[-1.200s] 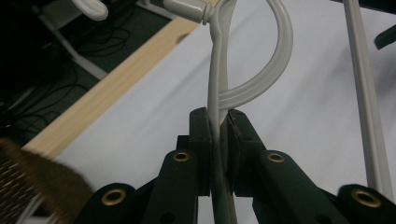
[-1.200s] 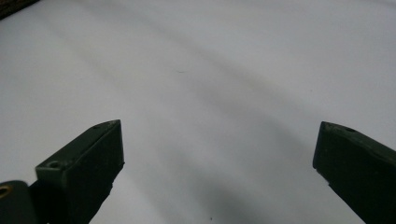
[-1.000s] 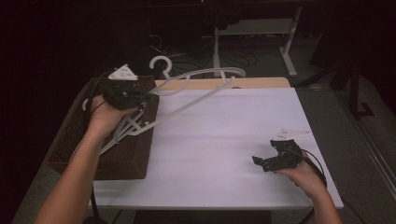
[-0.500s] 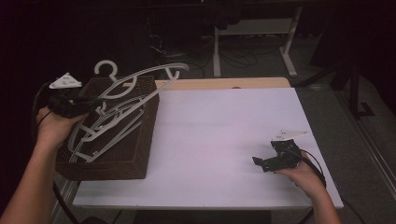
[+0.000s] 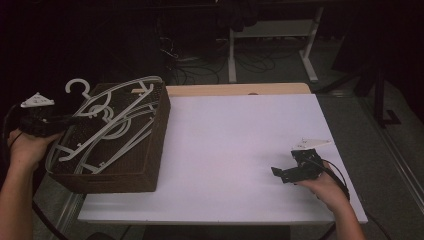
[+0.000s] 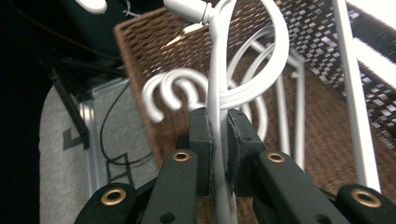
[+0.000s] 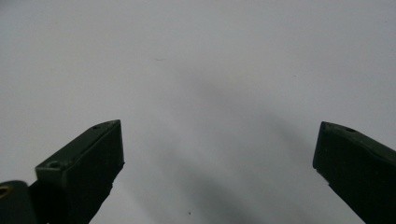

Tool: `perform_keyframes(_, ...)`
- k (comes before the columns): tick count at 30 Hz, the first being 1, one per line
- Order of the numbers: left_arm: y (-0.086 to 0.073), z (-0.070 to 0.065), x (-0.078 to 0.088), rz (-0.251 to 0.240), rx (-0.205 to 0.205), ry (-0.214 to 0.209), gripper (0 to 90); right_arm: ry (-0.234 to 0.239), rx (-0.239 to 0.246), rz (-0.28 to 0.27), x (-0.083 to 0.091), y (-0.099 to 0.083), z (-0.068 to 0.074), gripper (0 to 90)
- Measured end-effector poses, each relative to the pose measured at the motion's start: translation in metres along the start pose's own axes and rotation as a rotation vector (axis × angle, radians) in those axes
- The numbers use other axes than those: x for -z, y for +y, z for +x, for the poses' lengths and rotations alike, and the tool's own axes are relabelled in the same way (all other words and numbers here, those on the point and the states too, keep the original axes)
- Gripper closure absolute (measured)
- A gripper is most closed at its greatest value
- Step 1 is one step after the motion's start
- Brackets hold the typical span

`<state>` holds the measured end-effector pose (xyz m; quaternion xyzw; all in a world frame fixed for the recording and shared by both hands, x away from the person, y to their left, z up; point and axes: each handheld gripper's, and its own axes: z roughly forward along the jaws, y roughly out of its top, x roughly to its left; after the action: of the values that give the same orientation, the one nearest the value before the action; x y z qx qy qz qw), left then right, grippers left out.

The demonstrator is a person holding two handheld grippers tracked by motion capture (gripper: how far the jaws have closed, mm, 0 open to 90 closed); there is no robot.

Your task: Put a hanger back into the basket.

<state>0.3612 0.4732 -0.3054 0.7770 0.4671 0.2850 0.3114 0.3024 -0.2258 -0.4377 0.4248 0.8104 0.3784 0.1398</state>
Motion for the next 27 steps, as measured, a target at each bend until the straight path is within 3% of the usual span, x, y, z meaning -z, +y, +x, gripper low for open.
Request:
perform_keyframes(6, -0.006, 0.0, -0.01, 0.039, -0.01, 0.002, 82.4, -0.001, 0.002, 0.002, 0.0, 0.001, 0.0, 1.8)
perform_keyframes(7, -0.007, 0.001, -0.014, 0.047, 0.009, -0.009, 82.4, -0.001, 0.003, 0.003, 0.0, 0.001, 0.0, 1.8)
perform_keyframes(11, -0.008, -0.001, -0.021, 0.074, 0.009, -0.023, 81.3, -0.003, 0.006, 0.006, 0.0, 0.0, 0.0, 1.8)
perform_keyframes(16, -0.005, 0.0, -0.02, 0.039, 0.049, -0.032, 60.3, -0.003, 0.002, 0.005, 0.001, 0.0, 0.0, 1.8)
perform_keyframes(23, 0.011, -0.024, -0.014, -0.051, 0.07, -0.158, 42.9, -0.002, 0.004, -0.001, 0.002, 0.002, -0.001, 1.8)
perform_keyframes(27, 0.02, -0.043, -0.015, -0.081, 0.064, -0.242, 38.4, 0.001, 0.009, -0.007, 0.003, 0.003, -0.001, 1.8)
